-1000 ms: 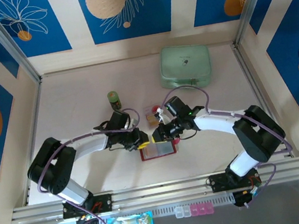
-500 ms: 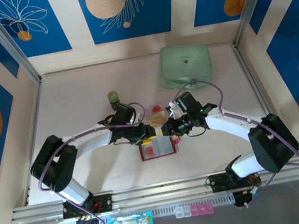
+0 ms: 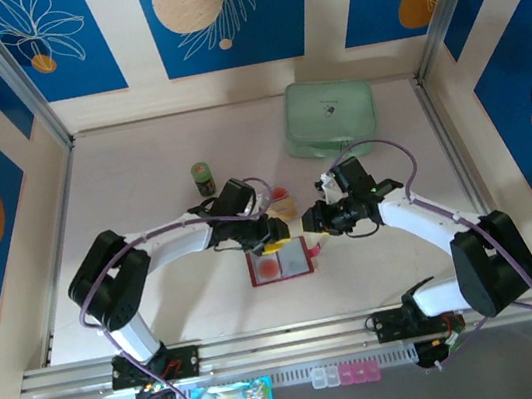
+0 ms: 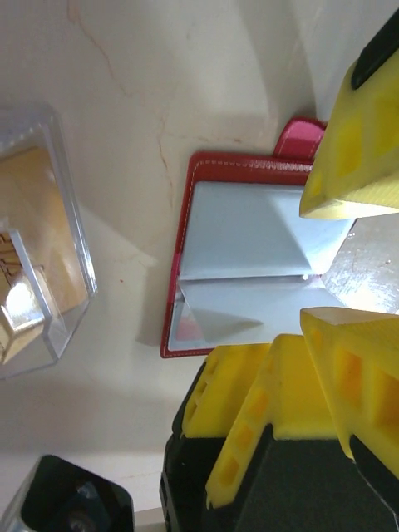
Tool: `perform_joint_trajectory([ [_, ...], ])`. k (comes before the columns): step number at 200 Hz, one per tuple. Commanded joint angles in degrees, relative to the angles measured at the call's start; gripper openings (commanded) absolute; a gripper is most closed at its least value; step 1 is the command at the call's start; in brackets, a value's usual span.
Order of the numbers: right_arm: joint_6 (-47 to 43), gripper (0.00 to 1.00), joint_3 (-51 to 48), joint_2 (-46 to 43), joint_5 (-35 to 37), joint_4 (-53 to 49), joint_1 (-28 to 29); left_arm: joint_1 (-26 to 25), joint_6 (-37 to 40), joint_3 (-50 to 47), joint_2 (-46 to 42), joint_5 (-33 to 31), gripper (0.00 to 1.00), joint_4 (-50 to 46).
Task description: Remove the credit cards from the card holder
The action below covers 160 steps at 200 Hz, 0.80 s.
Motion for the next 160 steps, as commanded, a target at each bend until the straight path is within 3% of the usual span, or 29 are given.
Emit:
perform_joint_trajectory([
  [1,-1.12,0.35,-1.42,-1.59,-0.34,-1.67,-0.99,-0.96,0.14,2.61,1.57,-0.98,0.42,-2.41],
  [97,-1.51,0.36,-1.00,-2.10,-1.93,-2.04,-1.23,-1.02,1.79,4.23,3.13,-1.35,0.43,-3.73],
  [160,0.51,0.32,1.14,1.24,-2.94,-0.13,2.34,0.86,3.81,0.93,-0.07,-1.93,0.39,-3.93],
])
